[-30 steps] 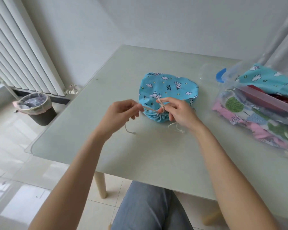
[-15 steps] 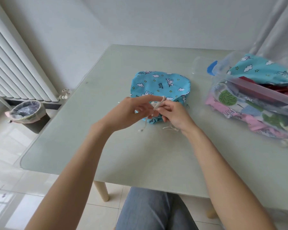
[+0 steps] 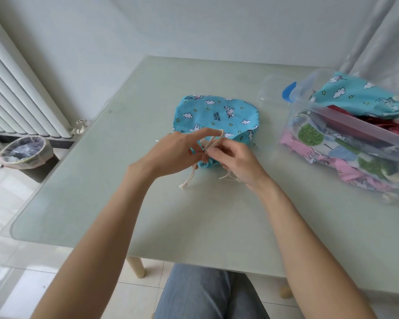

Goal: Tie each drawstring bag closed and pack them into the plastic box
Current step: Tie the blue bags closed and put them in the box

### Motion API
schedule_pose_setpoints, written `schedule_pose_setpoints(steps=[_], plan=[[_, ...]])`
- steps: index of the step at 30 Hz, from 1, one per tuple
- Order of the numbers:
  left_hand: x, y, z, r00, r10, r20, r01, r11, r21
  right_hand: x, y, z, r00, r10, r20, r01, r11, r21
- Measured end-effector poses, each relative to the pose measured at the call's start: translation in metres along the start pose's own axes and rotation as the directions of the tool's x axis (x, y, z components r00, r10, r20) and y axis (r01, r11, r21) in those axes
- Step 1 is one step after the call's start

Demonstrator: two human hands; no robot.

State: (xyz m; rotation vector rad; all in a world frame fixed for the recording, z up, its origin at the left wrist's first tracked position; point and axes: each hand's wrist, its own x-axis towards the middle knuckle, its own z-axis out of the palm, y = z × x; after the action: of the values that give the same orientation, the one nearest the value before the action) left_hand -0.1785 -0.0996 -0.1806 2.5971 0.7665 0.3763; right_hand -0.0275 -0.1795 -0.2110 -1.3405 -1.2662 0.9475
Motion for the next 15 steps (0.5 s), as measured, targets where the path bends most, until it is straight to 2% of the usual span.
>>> schedule_pose_setpoints(steps=[2, 4, 6, 8, 11, 15], plan=[[0.0, 0.003, 0.001, 0.999, 0.029, -0.023, -0.027, 0.997, 0.078, 0.001, 0.0, 0.002, 0.995, -0.01, -0.096, 0.01, 1.0, -0.003], [-0.004, 0.003, 0.003, 0.988, 0.043, -0.151, -0.031, 0.996, 0.085, 0.002, 0.0, 0.002, 0.983, 0.014, -0.185, -0.015, 1.0, -0.001], [-0.008, -0.001, 0.005, 0.934, 0.017, -0.357, -0.037, 0.998, -0.05, 0.003, -0.001, 0.001, 0.977, 0.045, -0.207, -0.044, 0.999, 0.009], [-0.008, -0.006, 0.008, 0.878, 0.012, -0.479, -0.093, 0.985, -0.145, 0.003, 0.0, 0.0, 0.979, 0.06, -0.197, -0.057, 0.998, 0.023], [-0.004, -0.006, 0.011, 0.895, 0.09, -0.437, -0.144, 0.985, -0.093, 0.002, 0.0, 0.002, 0.984, 0.073, -0.165, -0.069, 0.997, 0.03], [0.002, -0.005, 0.013, 0.905, 0.117, -0.409, -0.138, 0.99, -0.021, 0.004, 0.005, 0.0, 0.985, 0.092, -0.145, -0.087, 0.995, 0.039]])
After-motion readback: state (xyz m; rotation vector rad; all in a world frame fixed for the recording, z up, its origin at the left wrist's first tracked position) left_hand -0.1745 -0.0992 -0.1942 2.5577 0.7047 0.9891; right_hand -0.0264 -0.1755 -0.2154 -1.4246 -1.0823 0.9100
